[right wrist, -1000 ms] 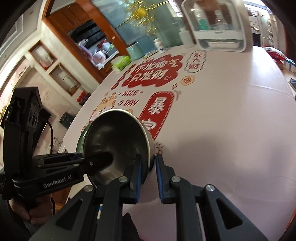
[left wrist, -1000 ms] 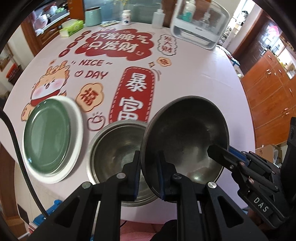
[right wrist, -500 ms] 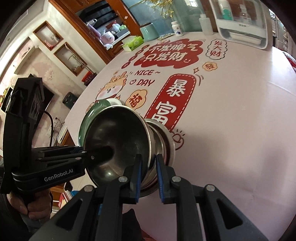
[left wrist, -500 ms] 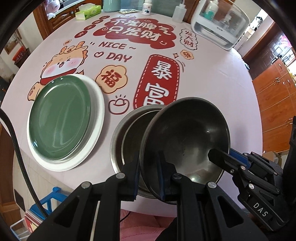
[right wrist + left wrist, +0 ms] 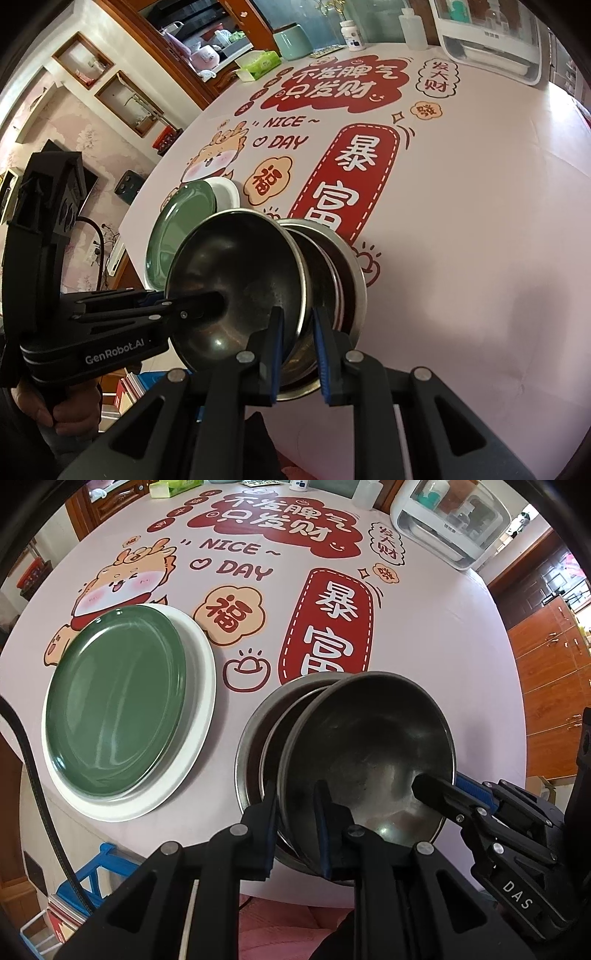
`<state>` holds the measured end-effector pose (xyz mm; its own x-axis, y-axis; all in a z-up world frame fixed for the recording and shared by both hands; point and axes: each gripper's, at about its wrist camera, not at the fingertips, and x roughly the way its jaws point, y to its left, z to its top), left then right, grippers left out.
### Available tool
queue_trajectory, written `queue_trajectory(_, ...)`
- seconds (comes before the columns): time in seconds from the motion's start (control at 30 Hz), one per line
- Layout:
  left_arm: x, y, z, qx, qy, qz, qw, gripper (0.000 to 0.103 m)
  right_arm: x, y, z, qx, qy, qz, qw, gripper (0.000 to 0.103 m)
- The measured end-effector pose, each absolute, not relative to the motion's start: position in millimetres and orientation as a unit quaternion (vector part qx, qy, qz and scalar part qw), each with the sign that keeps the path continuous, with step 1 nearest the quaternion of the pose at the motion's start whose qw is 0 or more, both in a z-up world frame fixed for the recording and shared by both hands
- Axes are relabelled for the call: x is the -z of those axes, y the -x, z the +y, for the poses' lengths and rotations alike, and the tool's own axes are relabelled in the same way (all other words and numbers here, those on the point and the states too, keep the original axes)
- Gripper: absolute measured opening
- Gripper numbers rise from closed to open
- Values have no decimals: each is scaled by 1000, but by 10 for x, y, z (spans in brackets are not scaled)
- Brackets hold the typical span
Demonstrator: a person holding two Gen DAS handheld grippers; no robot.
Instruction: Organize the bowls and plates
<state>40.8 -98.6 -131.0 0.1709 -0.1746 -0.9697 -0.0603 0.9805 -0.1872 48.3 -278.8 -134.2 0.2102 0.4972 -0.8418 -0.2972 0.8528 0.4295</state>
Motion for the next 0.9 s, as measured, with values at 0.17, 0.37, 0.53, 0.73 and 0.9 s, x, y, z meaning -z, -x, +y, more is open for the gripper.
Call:
queue_trajectory(0.17, 1331, -418, -975, 42, 96, 643, 758, 18, 1344, -491, -2786, -251, -86, 575, 774, 17)
queue_trajectory(0.37, 1309, -408, -958, 43, 99, 638, 762, 20, 1351, -513, -2807, -247, -89, 577, 773, 21)
queue_trajectory(0.53, 1239, -382, -924, 39, 106, 628, 770, 24, 1338, -511, -2821, -252, -90, 573, 775, 29)
queue_trajectory(0.73, 1178, -349, -873, 35, 122, 617, 777, 29, 1333, -518, -2872, -255, -96, 570, 775, 35)
queue_trajectory(0.9, 1139, -298, -841, 30, 134, 607, 783, 35, 1323, -538, -2932, -257, -108, 567, 775, 37)
